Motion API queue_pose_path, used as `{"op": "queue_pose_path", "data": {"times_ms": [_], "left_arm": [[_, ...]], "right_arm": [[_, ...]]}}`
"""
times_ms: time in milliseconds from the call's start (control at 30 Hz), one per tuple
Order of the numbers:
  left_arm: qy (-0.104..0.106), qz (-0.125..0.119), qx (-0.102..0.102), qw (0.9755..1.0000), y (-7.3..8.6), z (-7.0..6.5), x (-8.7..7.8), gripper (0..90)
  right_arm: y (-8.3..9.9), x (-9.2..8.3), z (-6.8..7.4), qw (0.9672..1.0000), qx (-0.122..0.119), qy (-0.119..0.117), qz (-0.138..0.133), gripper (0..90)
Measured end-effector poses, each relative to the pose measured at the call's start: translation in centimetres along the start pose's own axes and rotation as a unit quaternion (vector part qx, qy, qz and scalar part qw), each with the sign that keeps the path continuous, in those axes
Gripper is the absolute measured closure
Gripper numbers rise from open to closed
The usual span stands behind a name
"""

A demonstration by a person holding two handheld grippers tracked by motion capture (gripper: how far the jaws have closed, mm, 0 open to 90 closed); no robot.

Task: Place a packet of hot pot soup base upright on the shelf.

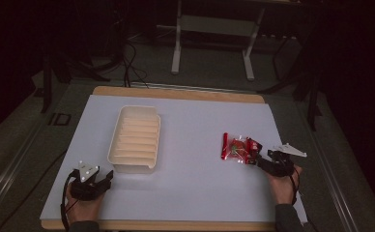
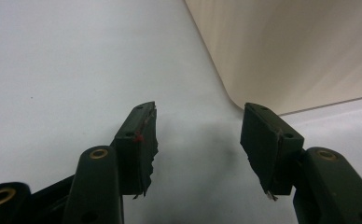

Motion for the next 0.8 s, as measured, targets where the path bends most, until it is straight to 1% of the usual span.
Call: {"op": "queue_pose_path", "data": {"times_ms": [67,267,467,567,667,800], "left_arm": [[0.000,0.000,0.001,1.0000,0.0,0.0,0.0,45.6],[0.000,-0.001,0.004,1.0000,0.0,-0.1,0.0,46.5],[0.000,-0.001,0.003,1.0000,0.0,-0.1,0.0,46.5],[0.001,-0.001,0.004,1.0000,0.0,-0.1,0.0,46.5],[0.000,-0.002,0.005,1.0000,0.0,-0.1,0.0,46.5],[-0.001,-0.002,0.005,1.0000,0.0,-0.2,0.0,46.6]], "right_arm": [[-0.1,0.1,0.0,1.0000,0.002,-0.002,0.000,41.2],[-0.7,0.7,0.2,1.0000,-0.004,-0.004,0.002,41.5],[-1.3,1.1,0.5,0.9999,-0.008,-0.008,0.004,39.7],[-1.6,1.3,0.3,1.0000,0.004,-0.008,0.001,38.2],[-1.8,1.3,0.0,0.9997,0.022,-0.014,-0.003,37.0],[-2.1,1.4,-0.2,0.9997,0.020,-0.012,-0.001,36.6]]}}
Point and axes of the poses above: each handheld gripper's, and its own axes: x roughly forward along the jaws, y roughly out of its underside, z roughly to its left, the point moved 10 cm from there along x, roughly forward along the jaws, and after that the axes turned 13 degrees about -x, right-handed, at the moved point
